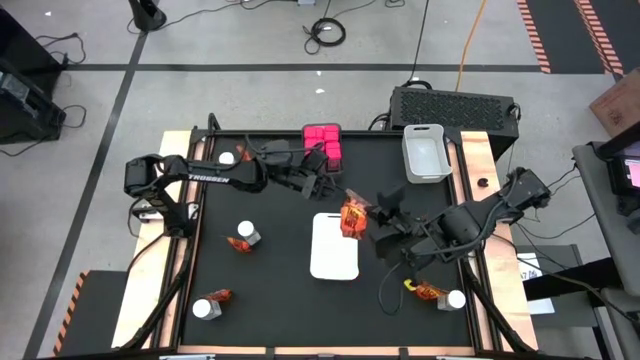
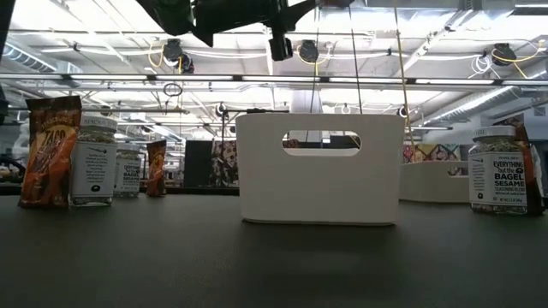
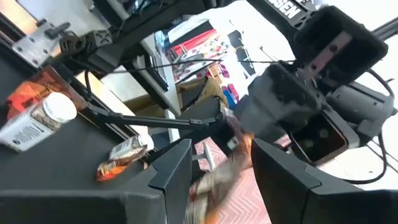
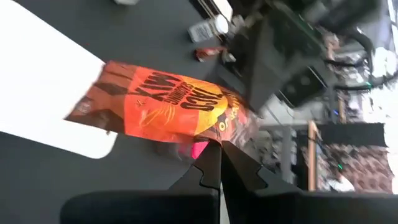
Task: Sort spices by type
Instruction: Put the orange seasoning pack into the white bin
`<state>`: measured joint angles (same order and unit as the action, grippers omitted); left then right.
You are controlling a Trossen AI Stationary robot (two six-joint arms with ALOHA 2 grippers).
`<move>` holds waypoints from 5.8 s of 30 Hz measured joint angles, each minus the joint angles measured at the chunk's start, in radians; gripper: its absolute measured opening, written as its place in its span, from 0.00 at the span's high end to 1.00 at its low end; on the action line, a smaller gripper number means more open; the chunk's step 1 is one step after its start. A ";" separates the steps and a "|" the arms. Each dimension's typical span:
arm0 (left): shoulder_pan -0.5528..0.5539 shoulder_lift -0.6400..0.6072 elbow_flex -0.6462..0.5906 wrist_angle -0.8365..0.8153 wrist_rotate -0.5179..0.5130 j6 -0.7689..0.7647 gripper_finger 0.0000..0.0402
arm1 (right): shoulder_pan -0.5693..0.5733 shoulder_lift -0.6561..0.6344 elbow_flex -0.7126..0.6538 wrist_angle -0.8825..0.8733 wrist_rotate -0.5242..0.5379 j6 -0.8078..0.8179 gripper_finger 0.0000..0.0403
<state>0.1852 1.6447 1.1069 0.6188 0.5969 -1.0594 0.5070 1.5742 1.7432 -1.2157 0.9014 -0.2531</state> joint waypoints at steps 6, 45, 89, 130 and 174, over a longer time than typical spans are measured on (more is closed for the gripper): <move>-0.007 0.000 0.011 0.003 0.020 0.020 0.58 | -0.030 0.000 0.000 0.095 -0.041 -0.078 1.00; 0.019 -0.070 0.012 0.020 0.097 0.209 1.00 | -0.044 -0.133 0.000 -0.113 -0.320 0.570 0.61; -0.462 0.253 -0.180 0.162 -0.682 0.726 1.00 | 0.314 -0.228 -0.171 -0.264 -0.059 1.251 0.59; -0.410 0.285 -0.179 -0.003 -0.706 0.695 1.00 | 0.313 -0.241 -0.203 -0.252 -0.011 1.360 0.59; -0.379 0.087 -0.178 -0.336 -0.766 0.813 1.00 | 0.313 -0.240 -0.203 -0.201 0.019 1.334 0.59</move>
<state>-0.1939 1.7321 0.9290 0.2830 -0.1696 -0.2459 0.8200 1.3338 1.5406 -1.4164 0.9203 1.0805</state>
